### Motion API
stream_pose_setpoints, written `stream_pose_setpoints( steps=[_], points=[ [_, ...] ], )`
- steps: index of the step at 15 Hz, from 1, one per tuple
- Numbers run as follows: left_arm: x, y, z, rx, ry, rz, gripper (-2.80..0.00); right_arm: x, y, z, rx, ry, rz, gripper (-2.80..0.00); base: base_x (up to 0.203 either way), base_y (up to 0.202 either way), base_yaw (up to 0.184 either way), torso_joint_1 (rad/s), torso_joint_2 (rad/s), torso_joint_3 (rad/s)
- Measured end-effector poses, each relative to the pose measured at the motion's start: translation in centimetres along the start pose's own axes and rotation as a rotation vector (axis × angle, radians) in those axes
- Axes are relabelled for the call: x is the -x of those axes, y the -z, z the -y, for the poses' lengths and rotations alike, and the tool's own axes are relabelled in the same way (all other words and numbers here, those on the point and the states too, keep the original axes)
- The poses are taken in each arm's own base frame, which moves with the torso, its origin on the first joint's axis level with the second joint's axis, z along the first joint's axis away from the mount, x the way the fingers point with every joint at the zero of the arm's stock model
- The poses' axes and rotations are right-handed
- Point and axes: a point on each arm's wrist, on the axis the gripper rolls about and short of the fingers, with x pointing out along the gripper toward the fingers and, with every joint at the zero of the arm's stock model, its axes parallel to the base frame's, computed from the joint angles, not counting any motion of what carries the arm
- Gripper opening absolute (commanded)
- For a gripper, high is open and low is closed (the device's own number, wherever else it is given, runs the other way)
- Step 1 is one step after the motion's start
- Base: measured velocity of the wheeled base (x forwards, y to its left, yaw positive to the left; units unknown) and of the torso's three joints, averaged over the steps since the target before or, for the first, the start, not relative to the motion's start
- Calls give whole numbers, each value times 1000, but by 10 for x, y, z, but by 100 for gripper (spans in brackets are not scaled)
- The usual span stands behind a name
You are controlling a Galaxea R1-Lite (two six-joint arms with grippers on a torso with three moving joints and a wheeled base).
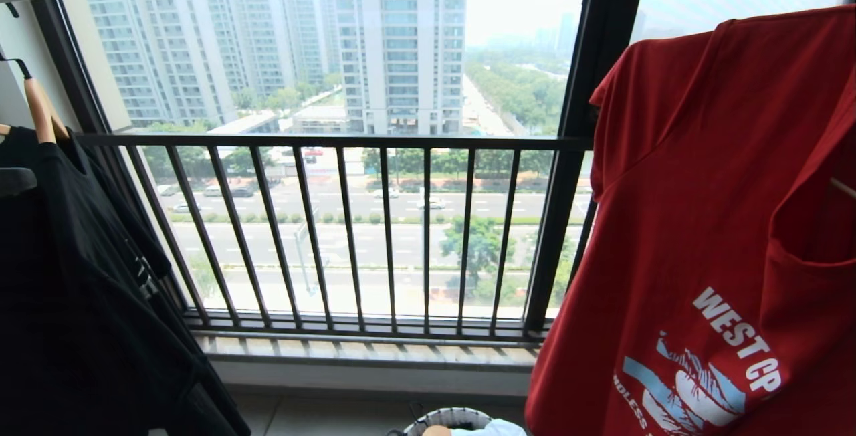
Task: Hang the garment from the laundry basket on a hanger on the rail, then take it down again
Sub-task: Hang the clothes rack on the clothesline
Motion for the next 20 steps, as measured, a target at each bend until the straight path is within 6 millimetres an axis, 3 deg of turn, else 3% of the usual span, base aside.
stream_pose_setpoints(
  steps=[10, 20],
  points=[
    [-2, -5, 2, 2, 11, 8, -280, 4, -1, -1, 2, 0, 16, -280, 0, 0, 0, 148, -311, -160],
    [-1, -6, 3, 2, 14, 11, -280, 5, 0, -1, -1, 0, 8, -280, 0, 0, 0, 0, 0, 0]
  ],
)
